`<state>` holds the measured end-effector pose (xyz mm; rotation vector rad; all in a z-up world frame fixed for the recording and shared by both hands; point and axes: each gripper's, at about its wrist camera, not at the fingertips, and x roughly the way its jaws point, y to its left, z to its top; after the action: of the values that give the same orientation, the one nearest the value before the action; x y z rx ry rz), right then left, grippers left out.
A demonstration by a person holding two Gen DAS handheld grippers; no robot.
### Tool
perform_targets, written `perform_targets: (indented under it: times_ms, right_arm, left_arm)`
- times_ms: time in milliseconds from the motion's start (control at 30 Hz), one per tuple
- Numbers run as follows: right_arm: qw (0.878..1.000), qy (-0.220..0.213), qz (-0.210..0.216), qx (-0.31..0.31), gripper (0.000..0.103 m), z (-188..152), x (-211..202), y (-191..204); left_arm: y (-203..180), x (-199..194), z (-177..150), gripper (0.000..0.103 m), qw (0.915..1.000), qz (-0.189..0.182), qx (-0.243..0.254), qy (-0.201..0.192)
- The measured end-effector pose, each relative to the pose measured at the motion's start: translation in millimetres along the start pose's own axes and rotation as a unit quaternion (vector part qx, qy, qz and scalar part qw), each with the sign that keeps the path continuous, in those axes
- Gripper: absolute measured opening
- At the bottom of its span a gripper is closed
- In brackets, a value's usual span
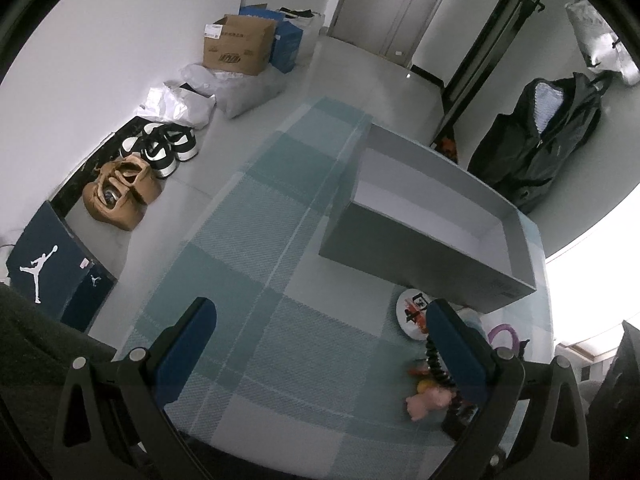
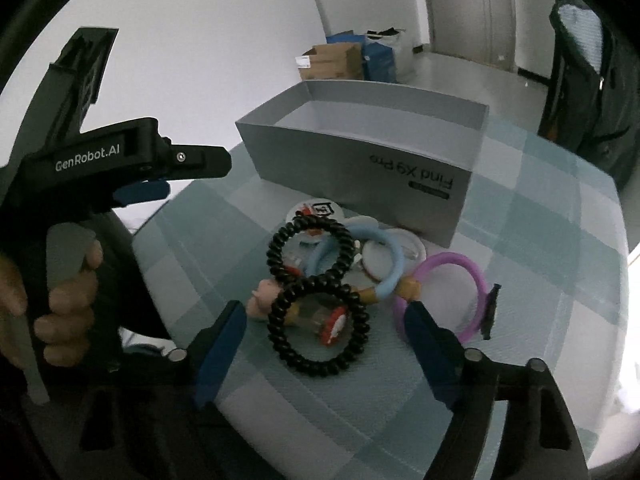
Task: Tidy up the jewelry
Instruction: 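Lower the right gripper onto a black coiled hair tie and close it, then grasp the pink figurine with the left gripper while the right gripper lifts the hair tie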
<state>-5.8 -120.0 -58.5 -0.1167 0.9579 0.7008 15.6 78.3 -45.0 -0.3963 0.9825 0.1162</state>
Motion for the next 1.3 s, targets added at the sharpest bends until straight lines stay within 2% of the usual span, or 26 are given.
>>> perform_targets:
  times_ms: [100, 167, 367, 600, 733, 967, 1000, 1067, 1233, 1300]
  right_arm:
    - [1.0, 0.0, -0.019, -0.013, 0.056, 0.1, 3.0, 4.2]
    - [0.999, -0.001, -0.028, -0.023, 0.05, -0.4, 4.1, 8.8]
    - [0.998, -0.002, -0.038, -0.048, 0.046, -3.1, 2.2, 16.3]
    - [0.999, -0.031, -0.02, -0.021, 0.046, -4.3, -15.5, 5.6]
    - [0.998, -0.056, 0.005, 0.019, 0.046, -1.5, -28.3, -8.7]
    - [0.993, -0.083, 0.007, 0.078, 0.046, -1.2, -43.1, -30.9]
    - [0.993, -0.086, 0.005, 0.083, 0.046, -1.5, -45.8, -31.6]
    - [0.991, -0.093, 0.005, 0.092, 0.046, -0.6, -50.5, -37.7]
    - [0.989, -0.109, 0.009, 0.1, 0.047, -1.6, -63.0, -44.1]
    - [0.988, -0.116, 0.008, 0.102, 0.047, -2.4, -67.1, -45.6]
  left_arm:
    - [0.6, -0.7, -1.4, 0.102, 1.0, 0.004, 0.004, 0.0]
    - [0.6, -0.9, -1.7, 0.102, 0.9999, 0.008, 0.008, -0.001]
    - [-0.3, -0.3, -4.7, 0.102, 0.9996, 0.02, 0.017, 0.003]
    - [-9.3, 0.6, -14.2, 0.102, 0.9987, 0.004, 0.045, 0.025]
    - [-20.9, 2.0, -25.1, 0.102, 0.9955, -0.011, 0.083, 0.044]
    - [-35.4, 10.3, -34.8, 0.101, 0.9881, -0.03, 0.129, 0.079]
    - [-38.0, 11.6, -36.3, 0.095, 0.987, -0.029, 0.135, 0.081]
    - [-42.8, 15.3, -39.0, 0.09, 0.9842, -0.027, 0.15, 0.091]
    - [-51.7, 19.0, -43.7, 0.089, 0.9786, -0.015, 0.18, 0.098]
    - [-56.8, 19.3, -46.2, 0.078, 0.9756, 0.001, 0.2, 0.092]
